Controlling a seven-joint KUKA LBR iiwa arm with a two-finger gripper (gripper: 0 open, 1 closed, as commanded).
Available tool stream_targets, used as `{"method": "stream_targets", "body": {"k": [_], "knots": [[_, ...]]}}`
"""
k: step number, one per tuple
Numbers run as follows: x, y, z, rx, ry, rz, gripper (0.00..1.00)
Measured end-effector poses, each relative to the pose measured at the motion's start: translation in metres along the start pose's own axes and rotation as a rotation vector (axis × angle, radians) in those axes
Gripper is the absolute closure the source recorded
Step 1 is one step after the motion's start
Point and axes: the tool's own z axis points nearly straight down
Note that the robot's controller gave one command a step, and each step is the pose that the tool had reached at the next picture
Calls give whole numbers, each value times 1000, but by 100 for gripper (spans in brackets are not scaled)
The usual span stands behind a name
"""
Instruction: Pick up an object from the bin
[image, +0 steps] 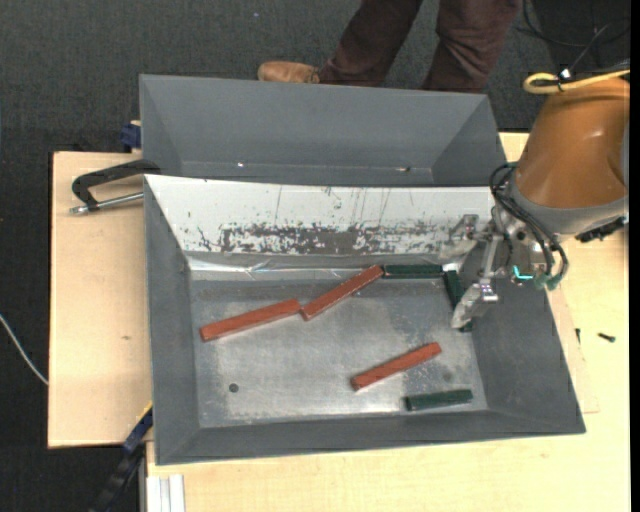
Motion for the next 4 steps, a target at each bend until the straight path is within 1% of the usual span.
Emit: {"method": "stream_targets", "body": {"k": [1, 2, 3, 4], "knots": [[-2, 0, -5, 1, -9, -1, 0], [-1, 1, -4, 1, -9, -1, 0], [-1, -2, 35, -1, -1, -41, 0], [-1, -3, 25, 0, -3, -46, 0]]}}
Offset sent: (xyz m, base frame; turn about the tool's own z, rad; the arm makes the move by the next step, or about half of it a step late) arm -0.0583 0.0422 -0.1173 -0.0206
